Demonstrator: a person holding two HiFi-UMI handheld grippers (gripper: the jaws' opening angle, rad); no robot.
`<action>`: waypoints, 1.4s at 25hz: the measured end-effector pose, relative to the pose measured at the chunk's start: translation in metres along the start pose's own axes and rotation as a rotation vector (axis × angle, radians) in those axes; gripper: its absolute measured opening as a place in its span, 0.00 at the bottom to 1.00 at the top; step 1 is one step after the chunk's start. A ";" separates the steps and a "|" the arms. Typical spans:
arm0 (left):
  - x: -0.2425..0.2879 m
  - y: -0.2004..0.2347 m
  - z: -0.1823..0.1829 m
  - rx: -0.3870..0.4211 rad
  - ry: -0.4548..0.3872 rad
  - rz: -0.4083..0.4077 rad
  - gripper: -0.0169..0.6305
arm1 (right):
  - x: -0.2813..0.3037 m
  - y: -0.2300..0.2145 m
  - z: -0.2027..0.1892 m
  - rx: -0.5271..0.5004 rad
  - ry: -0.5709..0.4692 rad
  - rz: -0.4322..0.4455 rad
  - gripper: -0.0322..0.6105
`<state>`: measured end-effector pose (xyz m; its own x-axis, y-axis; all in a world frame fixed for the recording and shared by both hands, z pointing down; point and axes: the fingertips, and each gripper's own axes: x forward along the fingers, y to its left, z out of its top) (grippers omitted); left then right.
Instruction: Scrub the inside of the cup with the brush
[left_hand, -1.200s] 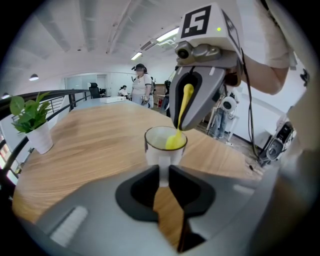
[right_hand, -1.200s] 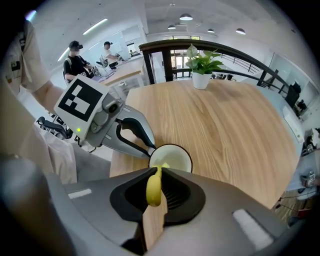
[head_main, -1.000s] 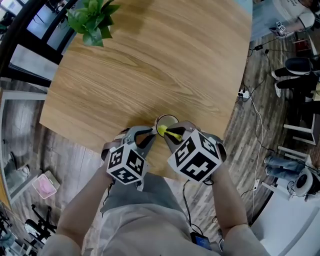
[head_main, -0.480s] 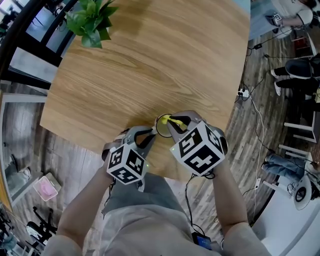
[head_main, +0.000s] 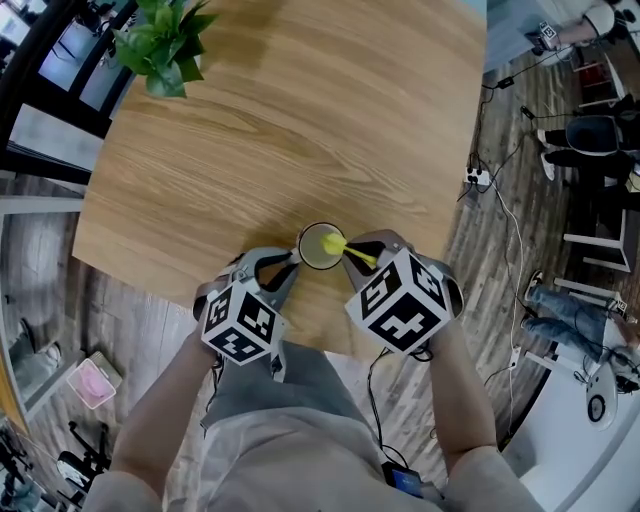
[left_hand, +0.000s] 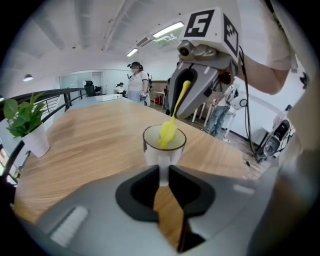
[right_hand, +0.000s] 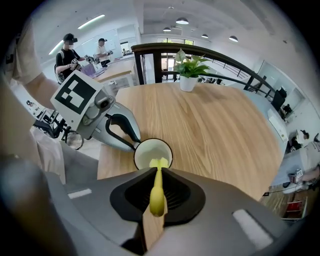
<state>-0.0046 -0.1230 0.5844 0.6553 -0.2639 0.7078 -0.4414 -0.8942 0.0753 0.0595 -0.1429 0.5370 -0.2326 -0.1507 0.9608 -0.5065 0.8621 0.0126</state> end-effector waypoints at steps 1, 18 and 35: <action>0.000 0.000 0.000 0.000 0.002 0.001 0.11 | 0.000 0.003 -0.002 0.005 0.004 0.013 0.10; 0.000 -0.004 0.000 0.032 0.025 0.020 0.11 | -0.011 0.040 0.026 -0.085 -0.037 -0.023 0.09; 0.000 -0.003 0.000 0.062 0.027 0.033 0.11 | -0.010 0.000 0.033 -0.021 -0.120 -0.203 0.10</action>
<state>-0.0031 -0.1208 0.5842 0.6236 -0.2842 0.7282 -0.4231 -0.9060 0.0087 0.0344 -0.1571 0.5183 -0.2258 -0.3771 0.8982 -0.5361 0.8180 0.2086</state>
